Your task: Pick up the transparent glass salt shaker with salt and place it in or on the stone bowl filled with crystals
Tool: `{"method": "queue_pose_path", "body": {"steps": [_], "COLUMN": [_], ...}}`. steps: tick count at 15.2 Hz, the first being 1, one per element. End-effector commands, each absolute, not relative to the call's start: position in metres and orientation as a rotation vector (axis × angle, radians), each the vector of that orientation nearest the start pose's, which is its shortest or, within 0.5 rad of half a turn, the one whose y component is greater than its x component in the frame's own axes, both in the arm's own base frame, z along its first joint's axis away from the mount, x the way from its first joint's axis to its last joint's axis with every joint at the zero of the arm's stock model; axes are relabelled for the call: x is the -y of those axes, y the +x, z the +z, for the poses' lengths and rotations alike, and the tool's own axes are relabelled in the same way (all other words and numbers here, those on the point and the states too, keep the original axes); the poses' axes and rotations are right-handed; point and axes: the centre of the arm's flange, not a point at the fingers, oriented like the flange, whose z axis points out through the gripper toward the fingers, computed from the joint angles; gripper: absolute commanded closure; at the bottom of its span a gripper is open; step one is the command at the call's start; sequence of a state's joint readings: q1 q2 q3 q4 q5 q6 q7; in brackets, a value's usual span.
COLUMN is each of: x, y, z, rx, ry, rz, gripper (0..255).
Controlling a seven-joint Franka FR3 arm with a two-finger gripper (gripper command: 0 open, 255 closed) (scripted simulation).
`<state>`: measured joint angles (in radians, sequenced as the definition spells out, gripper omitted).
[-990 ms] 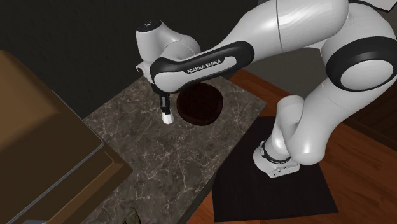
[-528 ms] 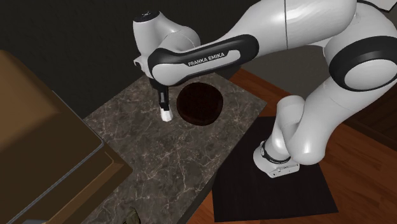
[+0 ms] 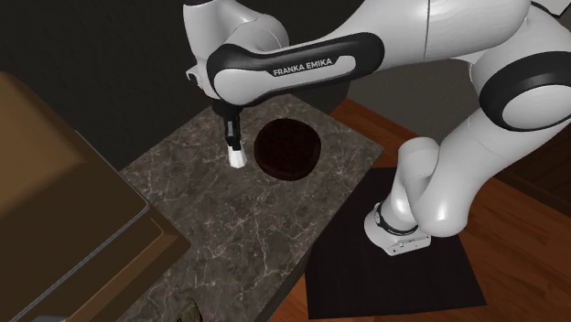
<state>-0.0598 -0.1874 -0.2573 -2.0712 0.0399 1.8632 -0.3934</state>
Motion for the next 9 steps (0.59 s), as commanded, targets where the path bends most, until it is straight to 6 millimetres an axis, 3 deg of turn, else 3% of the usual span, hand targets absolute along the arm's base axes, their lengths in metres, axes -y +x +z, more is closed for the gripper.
{"method": "queue_pose_path", "body": {"steps": [1,9], "x": [0.159,0.159], "y": [0.473,0.473], "z": [0.518,0.560], "rx": [0.106,0.106], "ry": [-3.050,-3.050], "rz": [-0.006,-0.006], "gripper": [255,255]}}
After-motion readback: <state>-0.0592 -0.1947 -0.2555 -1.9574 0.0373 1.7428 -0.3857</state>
